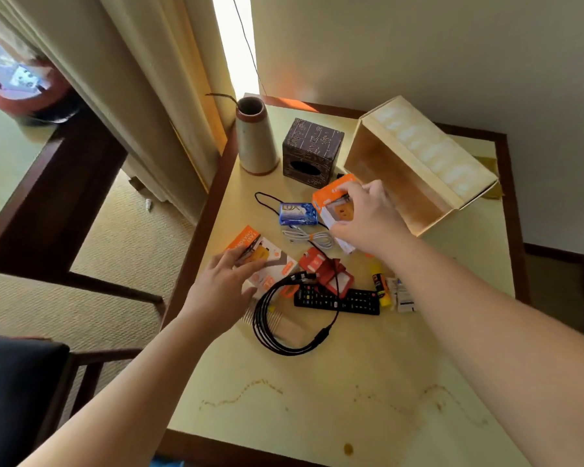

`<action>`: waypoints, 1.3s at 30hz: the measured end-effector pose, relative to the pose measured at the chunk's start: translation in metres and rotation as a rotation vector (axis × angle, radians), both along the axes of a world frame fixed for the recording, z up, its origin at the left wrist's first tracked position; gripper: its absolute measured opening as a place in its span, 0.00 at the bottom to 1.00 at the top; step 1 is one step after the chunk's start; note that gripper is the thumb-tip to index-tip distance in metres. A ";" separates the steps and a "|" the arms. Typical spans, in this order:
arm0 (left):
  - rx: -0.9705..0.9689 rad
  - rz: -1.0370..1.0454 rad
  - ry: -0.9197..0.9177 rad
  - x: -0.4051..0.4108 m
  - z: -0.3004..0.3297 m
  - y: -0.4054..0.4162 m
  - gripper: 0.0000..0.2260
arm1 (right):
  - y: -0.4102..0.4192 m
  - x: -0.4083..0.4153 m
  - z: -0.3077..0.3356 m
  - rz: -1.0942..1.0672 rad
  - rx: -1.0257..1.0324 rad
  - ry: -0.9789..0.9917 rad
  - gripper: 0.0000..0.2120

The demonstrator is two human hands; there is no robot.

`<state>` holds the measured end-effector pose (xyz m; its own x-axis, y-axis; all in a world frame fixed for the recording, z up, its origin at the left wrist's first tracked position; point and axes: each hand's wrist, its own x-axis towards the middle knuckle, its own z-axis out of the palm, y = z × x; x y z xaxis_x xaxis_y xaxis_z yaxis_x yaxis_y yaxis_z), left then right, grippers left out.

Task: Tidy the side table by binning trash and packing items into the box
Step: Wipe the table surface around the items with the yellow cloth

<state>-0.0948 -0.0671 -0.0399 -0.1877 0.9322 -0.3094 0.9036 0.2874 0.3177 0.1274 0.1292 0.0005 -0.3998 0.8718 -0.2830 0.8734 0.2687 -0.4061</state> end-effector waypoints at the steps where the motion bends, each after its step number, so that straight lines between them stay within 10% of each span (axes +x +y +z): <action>1: 0.006 0.012 0.007 0.001 0.000 0.003 0.26 | 0.007 -0.002 -0.006 0.027 -0.016 -0.024 0.29; 12: 0.063 0.062 0.030 -0.006 -0.005 0.047 0.26 | -0.088 0.049 -0.039 -0.008 0.293 0.318 0.17; 22: 0.014 -0.052 0.106 -0.002 0.028 -0.021 0.29 | -0.133 0.083 -0.087 0.136 0.004 -0.058 0.38; 39: 0.062 0.014 0.081 -0.008 -0.008 -0.021 0.25 | -0.104 0.066 -0.091 0.115 0.238 -0.181 0.12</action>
<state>-0.1028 -0.0877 -0.0481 -0.2225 0.9462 -0.2347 0.9231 0.2820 0.2616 0.1930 0.0252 -0.0907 -0.4614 0.8740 -0.1522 0.8841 0.4387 -0.1609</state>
